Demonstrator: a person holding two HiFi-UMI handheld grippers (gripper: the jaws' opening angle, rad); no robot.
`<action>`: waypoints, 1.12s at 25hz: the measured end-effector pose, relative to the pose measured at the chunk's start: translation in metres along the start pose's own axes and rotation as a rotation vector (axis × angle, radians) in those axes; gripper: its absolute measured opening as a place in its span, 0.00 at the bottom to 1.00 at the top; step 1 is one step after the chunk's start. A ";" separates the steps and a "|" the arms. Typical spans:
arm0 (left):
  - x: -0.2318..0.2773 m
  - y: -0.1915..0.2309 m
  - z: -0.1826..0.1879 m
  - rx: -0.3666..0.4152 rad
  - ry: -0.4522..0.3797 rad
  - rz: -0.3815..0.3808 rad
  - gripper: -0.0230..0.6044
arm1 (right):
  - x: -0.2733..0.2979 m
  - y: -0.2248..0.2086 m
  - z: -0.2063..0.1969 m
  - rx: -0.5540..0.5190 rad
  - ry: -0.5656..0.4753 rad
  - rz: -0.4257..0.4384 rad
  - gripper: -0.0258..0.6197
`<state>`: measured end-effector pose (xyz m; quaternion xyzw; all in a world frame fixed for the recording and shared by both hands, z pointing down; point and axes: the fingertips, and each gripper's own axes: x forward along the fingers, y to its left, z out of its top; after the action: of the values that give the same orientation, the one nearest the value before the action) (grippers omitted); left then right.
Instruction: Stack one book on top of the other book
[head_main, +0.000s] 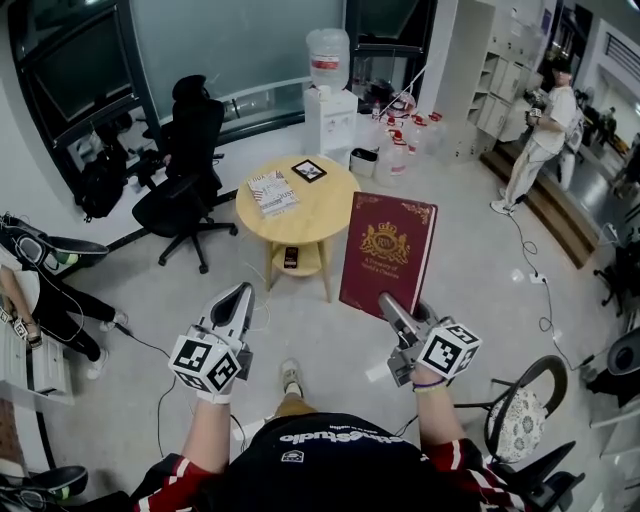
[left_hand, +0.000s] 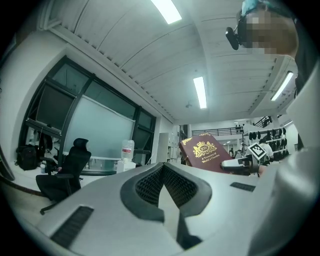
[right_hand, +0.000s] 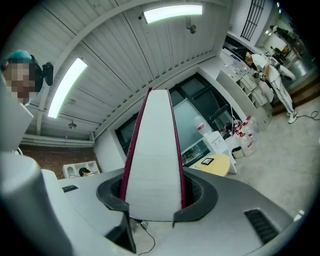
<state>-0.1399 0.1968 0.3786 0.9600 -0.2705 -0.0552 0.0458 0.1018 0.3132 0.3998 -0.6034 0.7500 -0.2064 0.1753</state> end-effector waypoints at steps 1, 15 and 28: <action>0.002 0.000 0.002 0.001 0.000 0.000 0.06 | 0.001 -0.001 0.002 0.000 0.001 0.000 0.39; 0.026 0.007 -0.016 0.001 -0.016 0.006 0.06 | 0.015 -0.028 0.002 0.019 -0.005 0.014 0.39; 0.070 0.055 -0.025 -0.005 -0.019 0.035 0.06 | 0.075 -0.064 0.013 0.028 -0.004 0.020 0.39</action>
<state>-0.1062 0.1148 0.4043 0.9545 -0.2874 -0.0640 0.0469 0.1465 0.2268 0.4212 -0.5938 0.7527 -0.2139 0.1871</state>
